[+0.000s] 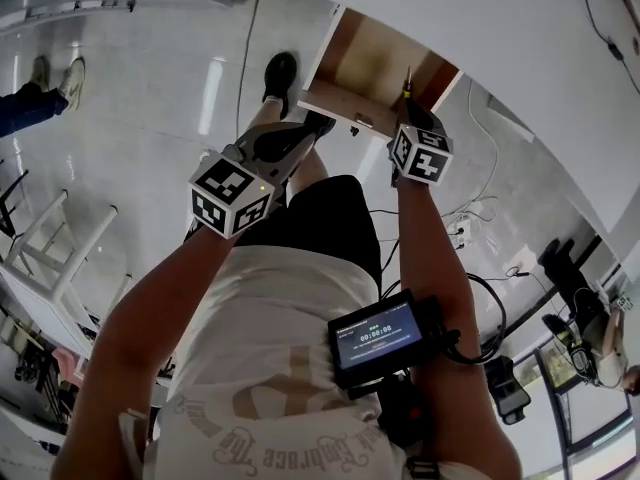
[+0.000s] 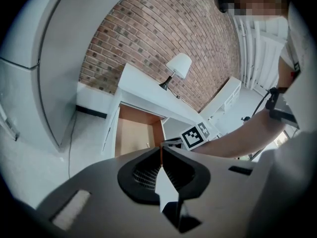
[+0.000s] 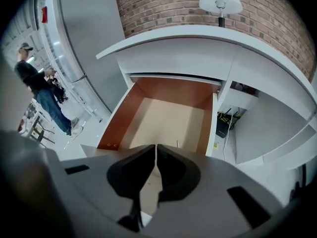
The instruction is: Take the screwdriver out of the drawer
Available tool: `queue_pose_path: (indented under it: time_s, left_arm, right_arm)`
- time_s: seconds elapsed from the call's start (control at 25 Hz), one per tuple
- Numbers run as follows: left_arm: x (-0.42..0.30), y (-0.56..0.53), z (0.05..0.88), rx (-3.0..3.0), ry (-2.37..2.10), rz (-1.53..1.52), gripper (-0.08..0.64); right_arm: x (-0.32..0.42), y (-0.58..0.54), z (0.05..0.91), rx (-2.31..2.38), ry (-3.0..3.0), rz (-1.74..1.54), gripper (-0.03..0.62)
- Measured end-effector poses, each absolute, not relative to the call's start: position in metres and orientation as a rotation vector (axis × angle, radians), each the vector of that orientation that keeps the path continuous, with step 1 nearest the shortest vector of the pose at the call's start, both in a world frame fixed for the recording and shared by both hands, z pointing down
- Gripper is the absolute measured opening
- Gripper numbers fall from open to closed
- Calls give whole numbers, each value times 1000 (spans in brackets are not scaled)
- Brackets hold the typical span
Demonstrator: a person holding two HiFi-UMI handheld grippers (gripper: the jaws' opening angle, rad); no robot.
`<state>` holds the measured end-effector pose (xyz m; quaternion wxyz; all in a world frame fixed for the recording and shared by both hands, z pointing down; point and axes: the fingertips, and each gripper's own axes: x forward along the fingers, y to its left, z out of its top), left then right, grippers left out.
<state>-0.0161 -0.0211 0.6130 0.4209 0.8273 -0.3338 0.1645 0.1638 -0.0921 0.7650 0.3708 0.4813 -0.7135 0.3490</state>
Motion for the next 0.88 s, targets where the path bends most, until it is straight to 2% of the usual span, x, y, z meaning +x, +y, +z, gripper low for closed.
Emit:
queue_pose_path:
  time_s: [0.88]
  left_arm:
    - [-38, -19, 664, 1943, -946, 294, 17]
  right_arm:
    - [174, -112, 846, 1117, -1581, 812, 11]
